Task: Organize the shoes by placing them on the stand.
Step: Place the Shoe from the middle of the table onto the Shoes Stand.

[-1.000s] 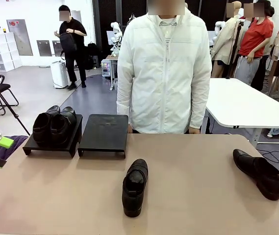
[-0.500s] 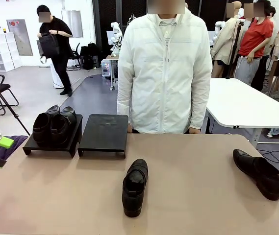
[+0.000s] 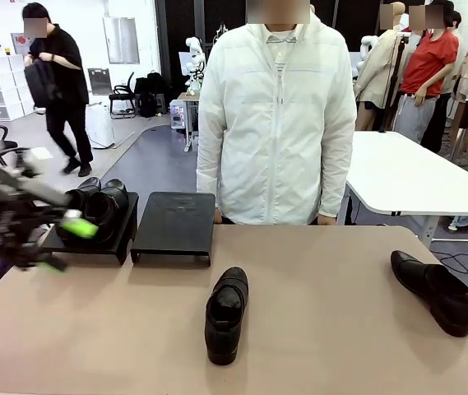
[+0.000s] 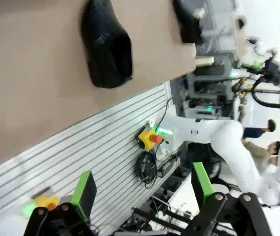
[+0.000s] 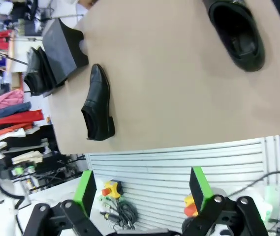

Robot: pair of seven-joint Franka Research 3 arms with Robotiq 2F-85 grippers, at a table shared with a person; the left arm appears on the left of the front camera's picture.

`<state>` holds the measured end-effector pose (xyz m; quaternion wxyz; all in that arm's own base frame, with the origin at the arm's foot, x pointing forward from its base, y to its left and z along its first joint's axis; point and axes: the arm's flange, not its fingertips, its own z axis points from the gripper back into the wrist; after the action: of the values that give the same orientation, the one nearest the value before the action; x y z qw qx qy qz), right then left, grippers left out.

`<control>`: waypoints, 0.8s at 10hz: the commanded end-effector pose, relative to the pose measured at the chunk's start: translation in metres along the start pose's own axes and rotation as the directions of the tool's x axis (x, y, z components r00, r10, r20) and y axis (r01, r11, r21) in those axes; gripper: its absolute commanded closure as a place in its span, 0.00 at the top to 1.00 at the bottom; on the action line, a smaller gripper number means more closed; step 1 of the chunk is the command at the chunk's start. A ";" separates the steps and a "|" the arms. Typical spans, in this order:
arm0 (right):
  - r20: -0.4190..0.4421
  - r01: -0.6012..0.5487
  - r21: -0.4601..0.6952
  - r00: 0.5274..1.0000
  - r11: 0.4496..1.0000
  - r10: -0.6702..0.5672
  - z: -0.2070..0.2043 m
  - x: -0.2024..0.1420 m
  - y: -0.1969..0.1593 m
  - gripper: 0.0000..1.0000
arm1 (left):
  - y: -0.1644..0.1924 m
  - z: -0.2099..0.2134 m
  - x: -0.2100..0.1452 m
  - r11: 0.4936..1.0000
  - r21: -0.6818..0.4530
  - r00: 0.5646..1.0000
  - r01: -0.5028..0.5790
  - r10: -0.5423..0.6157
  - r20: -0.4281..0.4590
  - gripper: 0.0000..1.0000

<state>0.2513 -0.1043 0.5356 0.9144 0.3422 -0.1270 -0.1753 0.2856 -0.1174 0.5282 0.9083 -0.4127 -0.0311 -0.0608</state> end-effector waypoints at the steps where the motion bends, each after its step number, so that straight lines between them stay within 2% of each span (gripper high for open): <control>1: -0.003 -0.023 0.029 1.000 0.999 0.023 0.004 0.001 0.000 1.00 | -0.095 -0.091 0.036 0.965 0.261 0.990 0.020 0.017 -0.140 1.00; 3: -0.003 -0.023 0.029 1.000 0.999 0.023 0.004 0.001 0.000 1.00 | -0.153 -0.197 0.042 0.878 0.470 0.973 0.093 0.020 -0.229 1.00; 4: -0.003 -0.023 0.029 1.000 0.999 0.023 0.004 0.001 0.000 1.00 | -0.163 -0.241 0.042 0.808 0.577 0.981 0.119 -0.008 -0.192 1.00; 5: -0.003 -0.023 0.029 1.000 0.999 0.023 0.004 0.001 0.000 1.00 | -0.164 -0.257 0.043 0.786 0.606 0.986 0.120 -0.022 -0.166 1.00; 6: -0.003 -0.023 0.029 1.000 0.999 0.023 0.004 0.001 0.000 1.00 | -0.163 -0.249 0.050 0.794 0.600 0.992 0.098 -0.027 -0.125 1.00; 7: -0.003 -0.023 0.029 1.000 0.999 0.023 0.004 0.001 0.000 1.00 | -0.170 -0.257 0.006 0.855 0.495 0.975 0.153 -0.051 -0.214 1.00; 8: -0.003 -0.023 0.029 1.000 0.999 0.023 0.004 0.001 0.000 1.00 | -0.170 -0.257 0.006 0.855 0.495 0.975 0.153 -0.051 -0.214 1.00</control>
<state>0.2506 -0.1049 0.5356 0.9143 0.3424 -0.1266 -0.1756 0.2913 -0.4272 0.4770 0.9824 -0.1248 0.0137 -0.1382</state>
